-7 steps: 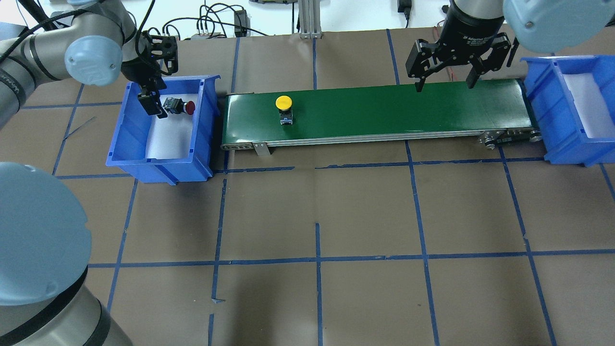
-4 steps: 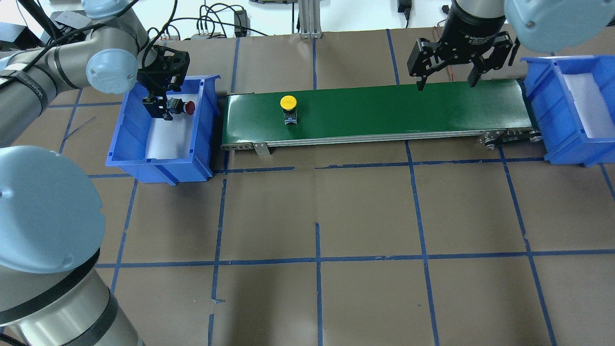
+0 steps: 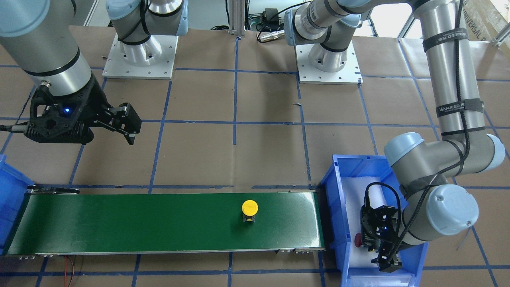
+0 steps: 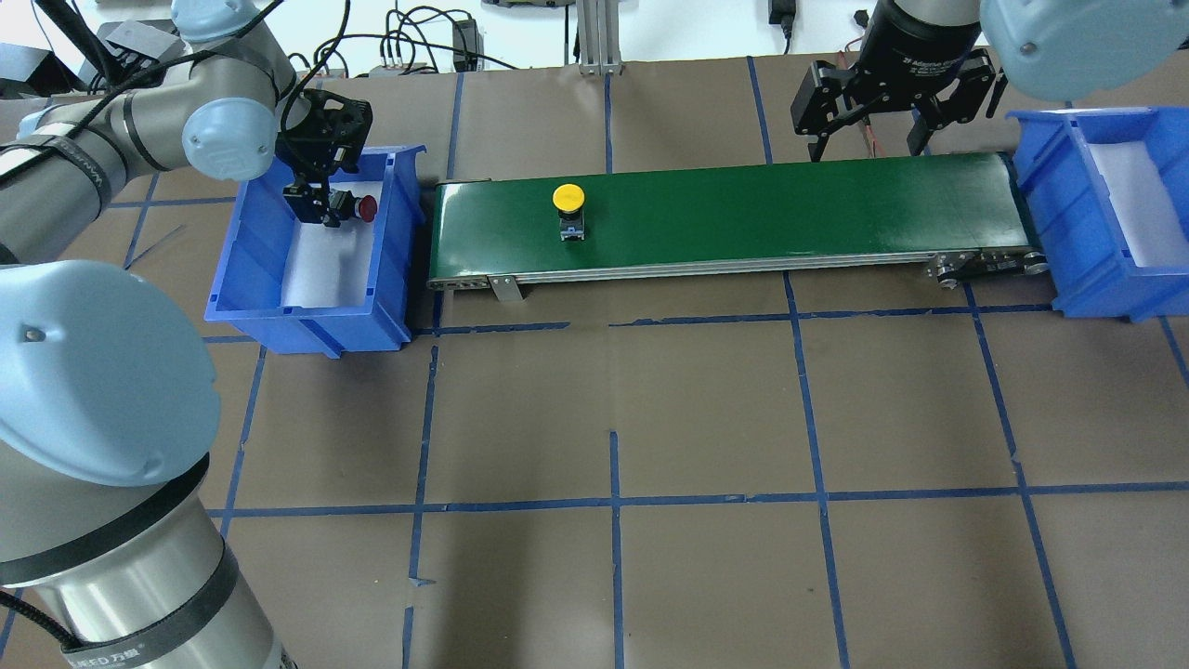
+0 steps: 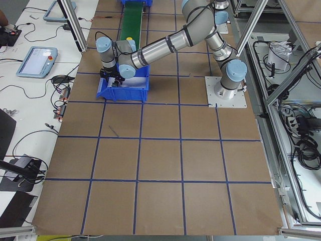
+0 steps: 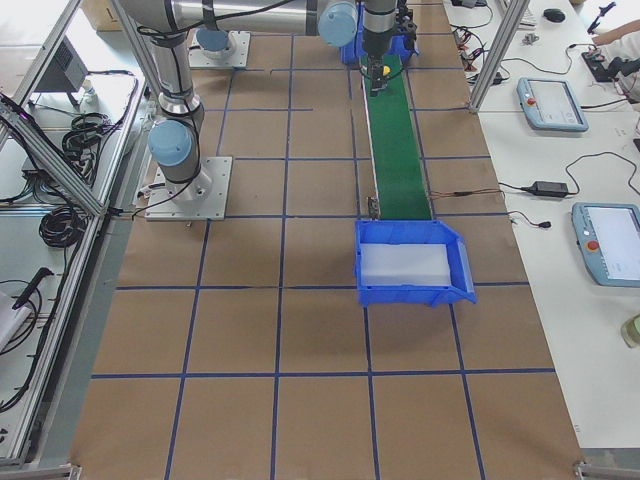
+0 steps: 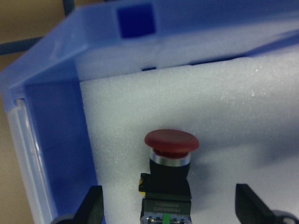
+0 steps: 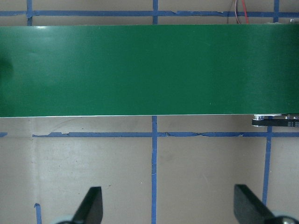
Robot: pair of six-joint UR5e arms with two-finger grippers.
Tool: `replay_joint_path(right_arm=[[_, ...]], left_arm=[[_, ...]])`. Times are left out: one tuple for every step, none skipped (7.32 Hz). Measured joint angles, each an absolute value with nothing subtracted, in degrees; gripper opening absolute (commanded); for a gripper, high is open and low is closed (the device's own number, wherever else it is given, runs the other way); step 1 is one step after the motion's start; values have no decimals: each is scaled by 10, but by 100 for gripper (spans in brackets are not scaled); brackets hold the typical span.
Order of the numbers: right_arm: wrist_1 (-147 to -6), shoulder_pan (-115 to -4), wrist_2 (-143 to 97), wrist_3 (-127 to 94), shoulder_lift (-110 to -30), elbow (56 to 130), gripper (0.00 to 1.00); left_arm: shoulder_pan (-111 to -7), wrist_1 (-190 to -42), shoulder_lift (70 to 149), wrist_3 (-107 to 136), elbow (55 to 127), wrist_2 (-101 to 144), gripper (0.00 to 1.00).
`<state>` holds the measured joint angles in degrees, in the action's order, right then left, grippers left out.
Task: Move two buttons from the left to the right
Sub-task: 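Move the left gripper back over the bin and grasp the red-capped button, then lift the red button and carry it onto the conveyor belt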
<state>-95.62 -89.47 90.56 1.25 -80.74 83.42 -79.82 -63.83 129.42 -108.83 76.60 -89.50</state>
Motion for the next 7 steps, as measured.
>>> replay_joint_path(right_arm=[[-955, -892, 907, 13, -810, 834, 100], [-956, -887, 906, 13, -812, 834, 100], [-958, -884, 904, 14, -812, 834, 100], [-960, -882, 902, 14, -811, 833, 100], [-961, -881, 902, 14, -811, 833, 100], [-961, -880, 903, 15, -810, 832, 100], [-961, -877, 904, 15, -809, 833, 100]], left_arm=[[-798, -638, 1300, -1088, 764, -896, 75], [-799, -638, 1302, -1088, 763, -897, 49], [-800, -638, 1303, -1087, 763, -899, 32], [-801, -637, 1302, -1087, 763, -900, 29], [-802, -636, 1299, -1085, 763, -899, 29], [-804, -638, 1289, -1076, 764, -897, 29], [-808, -646, 1269, -1056, 767, -896, 29]])
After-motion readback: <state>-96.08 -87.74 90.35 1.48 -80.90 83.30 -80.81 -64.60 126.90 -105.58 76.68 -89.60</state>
